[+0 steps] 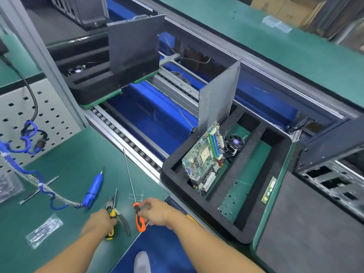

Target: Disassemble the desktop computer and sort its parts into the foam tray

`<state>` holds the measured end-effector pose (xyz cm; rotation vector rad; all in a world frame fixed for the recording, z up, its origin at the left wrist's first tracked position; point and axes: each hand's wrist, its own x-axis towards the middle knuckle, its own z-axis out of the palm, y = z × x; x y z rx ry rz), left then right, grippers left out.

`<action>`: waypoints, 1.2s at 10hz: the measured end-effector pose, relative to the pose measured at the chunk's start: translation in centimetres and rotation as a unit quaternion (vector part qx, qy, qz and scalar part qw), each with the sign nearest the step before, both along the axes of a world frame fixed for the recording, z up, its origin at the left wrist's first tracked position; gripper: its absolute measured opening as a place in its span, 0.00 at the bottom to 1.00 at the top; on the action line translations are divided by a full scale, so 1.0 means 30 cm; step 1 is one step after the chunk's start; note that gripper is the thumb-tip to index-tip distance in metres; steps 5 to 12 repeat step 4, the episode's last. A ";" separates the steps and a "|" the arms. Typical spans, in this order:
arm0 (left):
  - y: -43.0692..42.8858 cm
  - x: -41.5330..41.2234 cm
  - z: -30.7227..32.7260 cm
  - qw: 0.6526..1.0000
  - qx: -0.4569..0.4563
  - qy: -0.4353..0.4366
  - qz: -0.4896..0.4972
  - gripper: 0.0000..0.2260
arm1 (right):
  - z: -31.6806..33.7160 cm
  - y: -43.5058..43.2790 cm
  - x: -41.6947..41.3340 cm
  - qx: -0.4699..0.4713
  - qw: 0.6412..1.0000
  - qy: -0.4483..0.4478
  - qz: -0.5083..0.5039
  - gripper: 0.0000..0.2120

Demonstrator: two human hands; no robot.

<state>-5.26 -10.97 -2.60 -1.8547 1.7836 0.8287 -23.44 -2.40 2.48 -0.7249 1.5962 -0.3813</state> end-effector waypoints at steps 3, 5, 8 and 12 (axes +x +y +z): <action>0.016 -0.026 -0.001 0.999 -0.050 0.005 0.022 0.16 | 0.002 0.033 -0.027 0.001 1.000 -0.002 -0.025 0.18; 0.005 -0.049 0.009 0.994 -0.087 0.061 -0.013 0.09 | 0.002 0.034 -0.023 0.001 1.000 -0.007 -0.028 0.17; 0.005 -0.049 0.009 0.994 -0.087 0.061 -0.013 0.09 | 0.002 0.034 -0.023 0.001 1.000 -0.007 -0.028 0.17; 0.005 -0.049 0.009 0.994 -0.087 0.061 -0.013 0.09 | 0.002 0.034 -0.023 0.001 1.000 -0.007 -0.028 0.17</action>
